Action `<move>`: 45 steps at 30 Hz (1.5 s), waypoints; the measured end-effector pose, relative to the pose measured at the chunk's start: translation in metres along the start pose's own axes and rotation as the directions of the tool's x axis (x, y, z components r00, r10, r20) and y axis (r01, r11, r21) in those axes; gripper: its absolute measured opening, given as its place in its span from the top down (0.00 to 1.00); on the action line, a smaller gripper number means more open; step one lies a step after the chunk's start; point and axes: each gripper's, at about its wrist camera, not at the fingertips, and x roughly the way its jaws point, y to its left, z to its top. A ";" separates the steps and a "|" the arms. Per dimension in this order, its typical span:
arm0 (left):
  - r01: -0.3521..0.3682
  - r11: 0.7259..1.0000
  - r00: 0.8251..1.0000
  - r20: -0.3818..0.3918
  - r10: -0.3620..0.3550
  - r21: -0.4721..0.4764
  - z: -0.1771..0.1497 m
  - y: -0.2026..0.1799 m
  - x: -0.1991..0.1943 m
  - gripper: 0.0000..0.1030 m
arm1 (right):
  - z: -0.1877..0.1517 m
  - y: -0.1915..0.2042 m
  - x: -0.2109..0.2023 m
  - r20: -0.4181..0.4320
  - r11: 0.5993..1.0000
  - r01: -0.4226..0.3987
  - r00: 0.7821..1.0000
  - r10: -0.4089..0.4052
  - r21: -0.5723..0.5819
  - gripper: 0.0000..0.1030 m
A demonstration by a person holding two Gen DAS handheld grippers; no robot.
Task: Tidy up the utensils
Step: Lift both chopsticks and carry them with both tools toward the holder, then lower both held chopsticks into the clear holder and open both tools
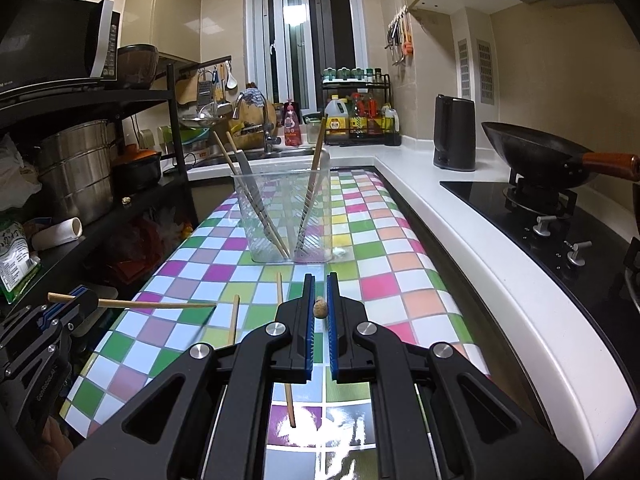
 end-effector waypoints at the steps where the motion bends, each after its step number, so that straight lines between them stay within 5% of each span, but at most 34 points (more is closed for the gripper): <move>1: 0.000 1.000 1.000 0.002 0.000 -0.001 0.001 0.000 0.000 0.94 | 0.001 0.000 0.000 0.000 1.000 -0.002 1.000 0.002 0.001 0.94; 10: 0.024 1.000 0.999 0.026 -0.024 -0.010 0.032 0.010 0.002 0.94 | 0.038 -0.001 -0.016 0.067 1.000 -0.023 0.998 0.023 -0.007 0.94; 26: 0.154 0.981 0.985 -0.061 -0.162 -0.119 0.138 0.051 0.049 0.94 | 0.135 -0.003 -0.002 0.076 0.995 -0.092 0.993 0.094 -0.032 0.94; 38: 0.251 0.963 0.966 0.094 -0.242 -0.101 0.232 0.028 0.096 0.94 | 0.221 0.010 0.017 0.238 0.990 -0.122 0.962 0.135 -0.071 0.94; 45: 0.239 0.969 0.965 0.124 -0.229 -0.066 0.253 0.010 0.148 0.94 | 0.240 0.015 0.060 0.290 0.993 -0.103 0.950 0.117 -0.063 0.95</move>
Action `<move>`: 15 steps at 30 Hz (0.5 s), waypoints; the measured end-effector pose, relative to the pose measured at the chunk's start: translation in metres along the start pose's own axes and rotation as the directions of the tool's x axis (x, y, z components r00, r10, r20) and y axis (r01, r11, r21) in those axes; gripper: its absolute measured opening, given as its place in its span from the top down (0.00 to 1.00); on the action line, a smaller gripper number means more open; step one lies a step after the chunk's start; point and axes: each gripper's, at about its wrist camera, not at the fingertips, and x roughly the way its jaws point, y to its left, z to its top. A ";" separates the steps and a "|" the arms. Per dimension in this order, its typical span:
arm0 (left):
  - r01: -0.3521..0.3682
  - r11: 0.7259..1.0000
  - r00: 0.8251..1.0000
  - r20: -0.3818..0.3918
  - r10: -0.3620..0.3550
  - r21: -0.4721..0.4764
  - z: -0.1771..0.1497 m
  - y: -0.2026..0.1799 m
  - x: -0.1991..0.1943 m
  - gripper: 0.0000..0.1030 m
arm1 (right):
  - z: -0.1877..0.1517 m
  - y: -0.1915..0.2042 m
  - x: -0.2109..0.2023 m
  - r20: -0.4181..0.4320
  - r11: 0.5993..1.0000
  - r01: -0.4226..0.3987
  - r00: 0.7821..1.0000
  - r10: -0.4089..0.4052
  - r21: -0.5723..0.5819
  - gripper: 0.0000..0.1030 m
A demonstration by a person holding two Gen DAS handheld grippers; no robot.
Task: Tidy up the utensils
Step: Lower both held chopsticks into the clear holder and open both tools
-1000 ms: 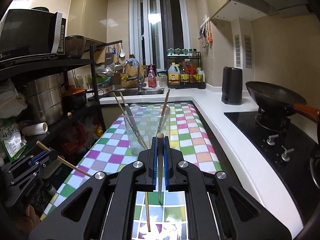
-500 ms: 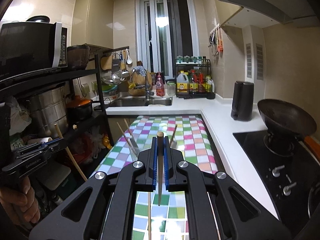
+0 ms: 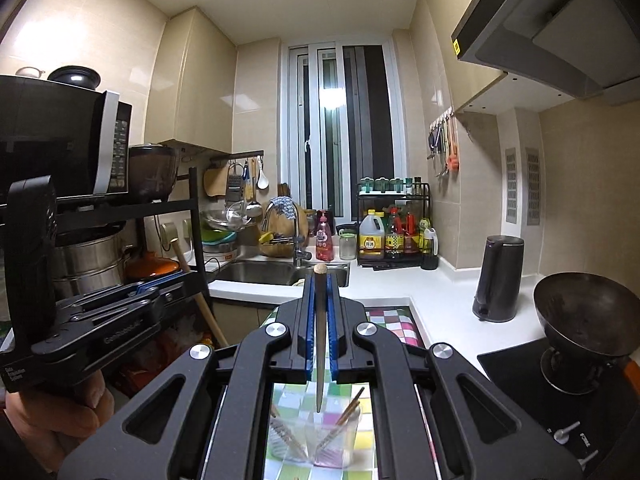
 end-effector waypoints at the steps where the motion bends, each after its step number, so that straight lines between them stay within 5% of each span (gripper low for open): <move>1: -0.002 1.000 1.000 -0.010 0.002 -0.003 -0.003 0.002 0.007 0.94 | -0.003 -0.002 0.011 -0.014 1.000 0.001 1.000 -0.001 0.006 0.94; 15: 0.014 1.000 0.971 -0.237 -0.015 -0.007 -0.069 0.019 0.094 0.94 | -0.072 -0.010 0.097 -0.218 1.000 0.013 0.976 -0.009 0.015 0.95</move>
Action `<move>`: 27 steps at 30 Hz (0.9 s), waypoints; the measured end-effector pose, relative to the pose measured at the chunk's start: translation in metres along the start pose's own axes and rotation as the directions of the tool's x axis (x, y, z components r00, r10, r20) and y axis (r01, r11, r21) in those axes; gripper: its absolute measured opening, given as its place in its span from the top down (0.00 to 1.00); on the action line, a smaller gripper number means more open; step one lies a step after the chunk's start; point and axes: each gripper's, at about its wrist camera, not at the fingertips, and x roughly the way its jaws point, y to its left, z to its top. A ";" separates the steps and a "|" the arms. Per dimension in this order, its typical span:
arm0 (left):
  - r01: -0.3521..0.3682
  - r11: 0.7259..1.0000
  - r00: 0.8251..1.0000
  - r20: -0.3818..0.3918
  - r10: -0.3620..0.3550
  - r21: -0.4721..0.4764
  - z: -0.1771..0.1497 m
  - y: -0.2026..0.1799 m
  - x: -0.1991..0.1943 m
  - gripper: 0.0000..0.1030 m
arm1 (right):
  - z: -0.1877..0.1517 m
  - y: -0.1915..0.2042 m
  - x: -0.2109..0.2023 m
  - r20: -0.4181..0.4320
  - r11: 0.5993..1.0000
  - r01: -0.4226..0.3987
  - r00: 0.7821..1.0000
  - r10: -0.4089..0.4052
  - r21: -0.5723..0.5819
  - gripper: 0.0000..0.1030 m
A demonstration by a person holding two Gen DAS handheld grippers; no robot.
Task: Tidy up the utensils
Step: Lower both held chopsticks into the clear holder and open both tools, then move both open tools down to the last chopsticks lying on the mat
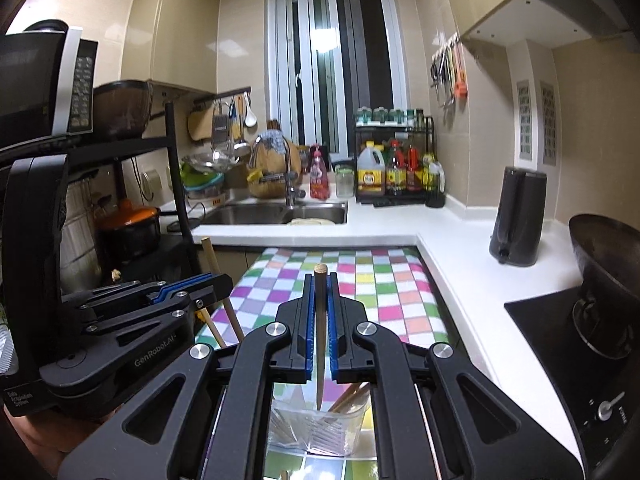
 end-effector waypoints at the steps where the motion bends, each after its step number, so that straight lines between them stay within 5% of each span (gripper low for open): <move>1: 0.004 1.000 1.000 -0.009 -0.004 0.006 -0.001 -0.001 0.003 0.94 | -0.002 -0.001 0.003 -0.011 1.000 0.003 1.000 -0.003 0.000 0.94; 2: 0.006 1.000 1.000 -0.019 -0.006 0.013 -0.001 -0.003 0.005 0.94 | -0.004 -0.001 0.005 -0.019 1.000 0.005 1.000 -0.005 0.003 0.94; 5: -0.003 1.000 1.000 0.001 0.003 0.023 0.001 -0.005 -0.005 0.68 | -0.002 -0.005 0.002 -0.028 1.000 0.004 1.000 -0.004 0.018 0.84; 6: -0.008 1.000 1.000 0.014 0.008 0.024 0.003 -0.006 -0.010 0.66 | 0.000 -0.005 -0.002 -0.019 1.000 0.005 1.000 -0.005 0.020 0.78; 16: -0.050 0.998 0.988 0.147 0.044 0.032 0.008 -0.032 -0.111 0.66 | 0.010 -0.004 -0.093 0.112 1.000 0.012 0.994 -0.015 0.029 0.76; 27: -0.094 0.995 0.989 0.114 0.091 0.024 -0.107 -0.060 -0.177 0.66 | -0.071 -0.003 -0.177 0.082 0.997 0.004 0.997 -0.010 0.078 0.75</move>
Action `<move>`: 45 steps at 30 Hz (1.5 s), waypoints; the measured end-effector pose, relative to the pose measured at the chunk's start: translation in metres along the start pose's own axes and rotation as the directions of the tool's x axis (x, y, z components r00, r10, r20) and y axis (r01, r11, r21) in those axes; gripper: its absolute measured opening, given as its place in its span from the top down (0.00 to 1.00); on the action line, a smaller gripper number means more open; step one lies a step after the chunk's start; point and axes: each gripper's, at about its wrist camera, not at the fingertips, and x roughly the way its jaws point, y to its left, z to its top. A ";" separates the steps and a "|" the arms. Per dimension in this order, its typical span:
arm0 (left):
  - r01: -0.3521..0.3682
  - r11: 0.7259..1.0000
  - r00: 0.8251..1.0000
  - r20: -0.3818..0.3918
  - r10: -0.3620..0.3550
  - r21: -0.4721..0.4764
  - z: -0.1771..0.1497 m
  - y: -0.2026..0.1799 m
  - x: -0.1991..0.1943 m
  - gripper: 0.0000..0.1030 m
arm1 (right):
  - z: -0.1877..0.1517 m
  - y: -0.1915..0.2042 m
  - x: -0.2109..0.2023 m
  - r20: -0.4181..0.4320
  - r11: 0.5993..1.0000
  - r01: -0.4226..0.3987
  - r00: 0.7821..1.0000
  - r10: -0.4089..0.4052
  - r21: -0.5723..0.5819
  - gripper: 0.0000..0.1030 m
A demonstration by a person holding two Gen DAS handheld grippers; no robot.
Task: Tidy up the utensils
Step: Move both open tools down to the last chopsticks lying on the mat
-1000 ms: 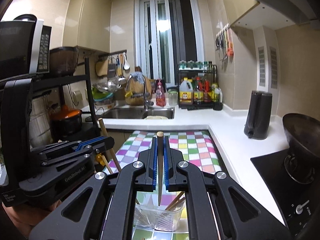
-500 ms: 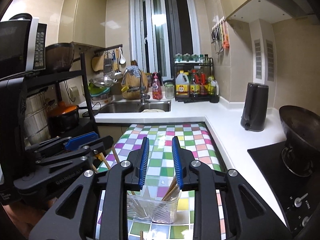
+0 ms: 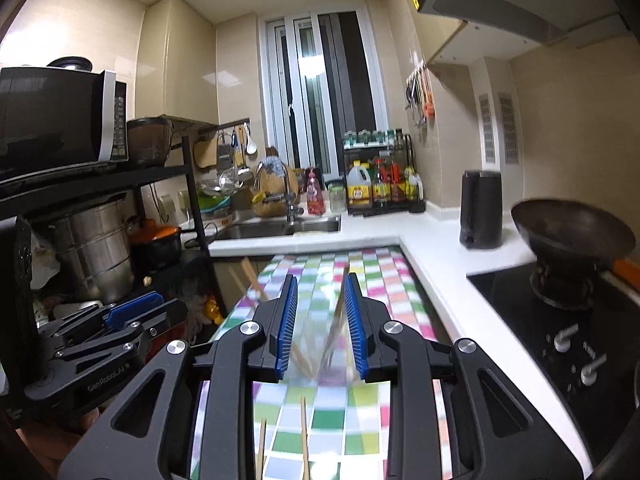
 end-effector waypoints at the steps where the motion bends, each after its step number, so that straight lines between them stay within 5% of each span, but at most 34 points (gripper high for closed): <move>1: -0.011 1.000 1.000 -0.005 0.011 -0.003 -0.014 -0.001 -0.004 0.66 | -0.011 -0.001 -0.002 -0.014 1.000 0.006 1.000 -0.006 0.000 0.75; 7: -0.079 0.995 0.993 -0.088 0.074 -0.061 -0.082 0.006 -0.013 0.66 | -0.097 -0.009 0.005 -0.169 1.000 0.022 0.985 -0.019 0.021 0.75; 17: -0.123 0.989 0.974 -0.201 0.106 -0.077 -0.150 0.004 -0.014 0.66 | -0.184 0.005 0.036 -0.391 0.999 -0.035 0.920 0.024 -0.021 0.75; 26: -0.136 0.983 0.966 -0.236 0.104 -0.123 -0.160 0.015 -0.008 0.66 | -0.211 0.016 0.047 -0.489 0.995 -0.081 0.871 0.039 -0.064 0.75; 32: -0.122 0.981 0.963 -0.259 0.080 -0.152 -0.167 0.015 -0.002 0.66 | -0.211 0.017 0.048 -0.488 0.993 -0.081 0.872 0.027 -0.089 0.76; 36: -0.089 0.982 0.958 -0.285 0.039 -0.167 -0.168 0.011 0.005 0.66 | -0.211 0.016 0.048 -0.486 0.993 -0.079 0.874 0.027 -0.087 0.95; 45: -0.044 0.989 0.926 -0.377 -0.011 -0.138 -0.168 -0.014 0.040 0.63 | -0.208 -0.001 0.045 -0.481 0.998 -0.023 0.877 -0.004 -0.052 0.95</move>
